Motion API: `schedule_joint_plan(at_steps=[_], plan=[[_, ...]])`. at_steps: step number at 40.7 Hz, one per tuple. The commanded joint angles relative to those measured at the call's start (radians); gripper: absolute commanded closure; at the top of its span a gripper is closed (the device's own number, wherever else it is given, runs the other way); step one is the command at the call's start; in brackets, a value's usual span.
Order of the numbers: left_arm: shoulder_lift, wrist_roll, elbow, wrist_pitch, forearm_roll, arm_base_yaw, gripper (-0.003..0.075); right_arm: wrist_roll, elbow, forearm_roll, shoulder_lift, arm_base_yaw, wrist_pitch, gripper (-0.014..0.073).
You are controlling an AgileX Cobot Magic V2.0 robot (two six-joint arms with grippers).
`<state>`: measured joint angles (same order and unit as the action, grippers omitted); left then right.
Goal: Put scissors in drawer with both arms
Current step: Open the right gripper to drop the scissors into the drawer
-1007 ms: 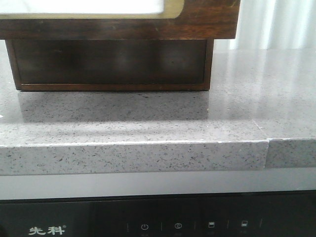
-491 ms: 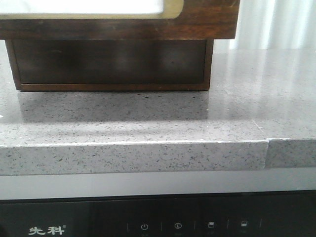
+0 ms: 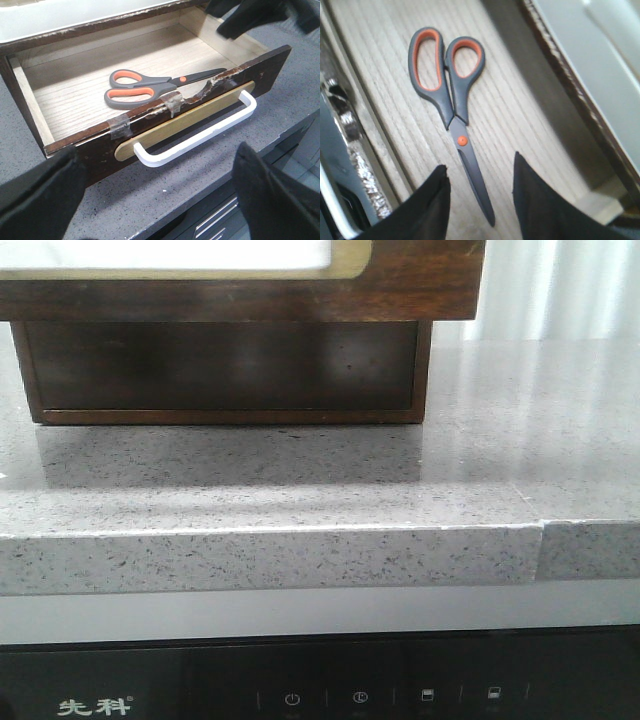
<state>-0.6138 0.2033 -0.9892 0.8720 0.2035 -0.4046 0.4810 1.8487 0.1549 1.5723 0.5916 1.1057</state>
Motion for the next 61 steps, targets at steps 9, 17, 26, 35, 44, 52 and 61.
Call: schedule_joint_plan(at_steps=[9,17,26,35,44,52,61], plan=[[-0.005,-0.010,-0.033,-0.079,0.014,-0.001,0.0135,-0.280,-0.029,-0.004,-0.249,-0.025,-0.039,0.0260],[-0.005,-0.010,-0.033,-0.079,0.014,-0.001,0.0135,-0.299,-0.240,-0.004,-0.438,-0.025,-0.098,0.0260],[-0.005,-0.010,-0.033,-0.079,0.014,-0.001,0.0135,-0.330,-0.496,-0.004,-0.664,-0.025,-0.147,0.0260],[-0.005,-0.010,-0.033,-0.079,0.014,-0.001,0.0135,-0.347,-0.672,-0.005,-0.861,-0.025,-0.148,0.0260],[-0.005,-0.010,-0.033,-0.079,0.014,-0.001,0.0135,-0.347,-0.768,-0.006,-1.011,-0.025,-0.150,0.0260],[-0.005,-0.010,-0.033,-0.079,0.014,-0.001,0.0135,-0.347,-0.783,-0.006,-1.047,-0.025,-0.150,0.0260],[-0.005,-0.010,-0.033,-0.079,0.014,-0.001,0.0135,-0.347,-0.784,-0.006,-1.046,-0.025,-0.158,0.0267]])
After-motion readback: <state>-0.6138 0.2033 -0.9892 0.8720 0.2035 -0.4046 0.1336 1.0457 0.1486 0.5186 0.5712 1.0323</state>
